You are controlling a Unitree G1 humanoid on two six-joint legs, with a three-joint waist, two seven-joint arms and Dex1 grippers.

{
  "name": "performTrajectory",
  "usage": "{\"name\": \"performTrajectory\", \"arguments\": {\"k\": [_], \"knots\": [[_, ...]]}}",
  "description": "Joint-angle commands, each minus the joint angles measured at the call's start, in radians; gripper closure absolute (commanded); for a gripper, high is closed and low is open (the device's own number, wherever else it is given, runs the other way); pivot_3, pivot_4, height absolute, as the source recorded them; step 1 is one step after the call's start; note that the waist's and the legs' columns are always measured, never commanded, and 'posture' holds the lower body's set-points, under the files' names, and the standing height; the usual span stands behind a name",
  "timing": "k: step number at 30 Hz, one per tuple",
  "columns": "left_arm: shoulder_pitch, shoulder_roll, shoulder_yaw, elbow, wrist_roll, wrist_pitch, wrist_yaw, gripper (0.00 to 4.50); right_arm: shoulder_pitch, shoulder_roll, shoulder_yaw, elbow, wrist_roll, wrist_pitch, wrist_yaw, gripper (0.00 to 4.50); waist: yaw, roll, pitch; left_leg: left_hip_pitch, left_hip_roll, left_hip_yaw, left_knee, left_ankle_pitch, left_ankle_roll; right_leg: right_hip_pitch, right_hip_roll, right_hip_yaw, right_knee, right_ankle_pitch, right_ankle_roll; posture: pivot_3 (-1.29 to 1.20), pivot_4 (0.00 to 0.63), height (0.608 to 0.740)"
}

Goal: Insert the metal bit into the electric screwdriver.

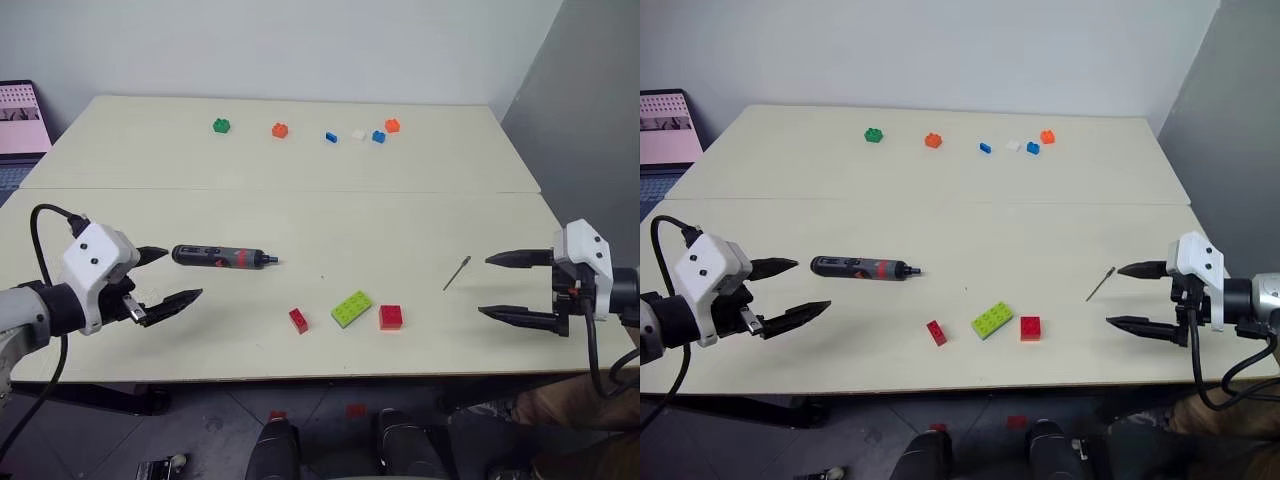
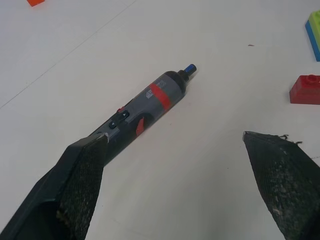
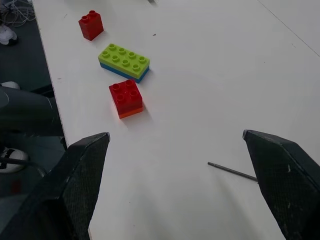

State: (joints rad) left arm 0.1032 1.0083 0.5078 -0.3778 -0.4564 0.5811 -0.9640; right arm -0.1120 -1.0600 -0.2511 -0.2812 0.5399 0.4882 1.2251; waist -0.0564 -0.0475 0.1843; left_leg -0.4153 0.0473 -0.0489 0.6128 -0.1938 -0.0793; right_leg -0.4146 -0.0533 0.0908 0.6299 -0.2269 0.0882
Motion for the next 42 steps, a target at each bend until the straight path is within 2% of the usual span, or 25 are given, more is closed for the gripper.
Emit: {"name": "performTrajectory", "arguments": {"k": [1, 17, 22, 32, 37, 42], "knots": [[-0.011, 0.026, 0.0, -0.001, 0.01, -0.021, -0.016, 0.0, 0.002, 0.0, -0.031, -0.021, 0.013, -0.014, 0.004, 0.01, 0.0, 0.0, 0.0, 0.0, 0.0, 0.0, 0.0, 0.0, 0.0, 0.0, 0.0, 0.0, 0.0, 0.0, 0.0, 0.0, 0.15, 0.74], [0.01, 0.023, 0.037, -0.018, -0.017, -0.052, -0.084, 0.0, -0.02, 0.009, -0.012, -0.01, 0.013, -0.026, 0.024, 0.01, 0.0, 0.0, 0.0, 0.0, 0.0, 0.0, 0.0, 0.0, 0.0, 0.0, 0.0, 0.0, 0.0, 0.0, 0.0, 0.0, 0.15, 0.74], [-0.015, 0.025, 0.043, -0.009, -0.064, -0.006, -0.091, 0.0, -0.037, 0.011, 0.004, -0.006, 0.012, -0.028, 0.031, 0.01, 0.0, 0.0, 0.0, 0.0, 0.0, 0.0, 0.0, 0.0, 0.0, 0.0, 0.0, 0.0, 0.001, 0.0, 0.0, 0.0, 0.15, 0.74], [0.055, 0.075, 0.019, -0.101, -0.076, -0.032, -0.224, 0.0, -0.062, 0.01, 0.051, -0.056, 0.032, -0.001, 0.046, 0.01, 0.0, 0.0, 0.0, 0.0, 0.0, 0.001, 0.0, 0.0, 0.0, 0.0, 0.0, 0.001, 0.001, 0.0, 0.0, 0.0, 0.15, 0.74], [0.05, 0.092, -0.022, -0.14, -0.086, -0.05, -0.266, 0.0, -0.082, 0.046, 0.175, -0.112, -0.01, 0.025, 0.004, 0.01, -0.001, 0.0, 0.0, 0.001, 0.0, 0.001, 0.0, 0.0, 0.0, -0.001, 0.0, 0.001, 0.001, 0.0, 0.0, 0.0, 0.15, 0.74], [0.027, 0.09, -0.089, -0.162, -0.073, -0.091, -0.284, 0.0, -0.18, 0.135, 0.381, -0.074, -0.142, 0.033, -0.057, 0.01, -0.001, 0.0, 0.0, 0.0, 0.0, 0.002, 0.0, 0.0, 0.0, -0.001, 0.0, 0.002, 0.001, 0.0, 0.0, 0.0, 0.15, 0.74]]}}
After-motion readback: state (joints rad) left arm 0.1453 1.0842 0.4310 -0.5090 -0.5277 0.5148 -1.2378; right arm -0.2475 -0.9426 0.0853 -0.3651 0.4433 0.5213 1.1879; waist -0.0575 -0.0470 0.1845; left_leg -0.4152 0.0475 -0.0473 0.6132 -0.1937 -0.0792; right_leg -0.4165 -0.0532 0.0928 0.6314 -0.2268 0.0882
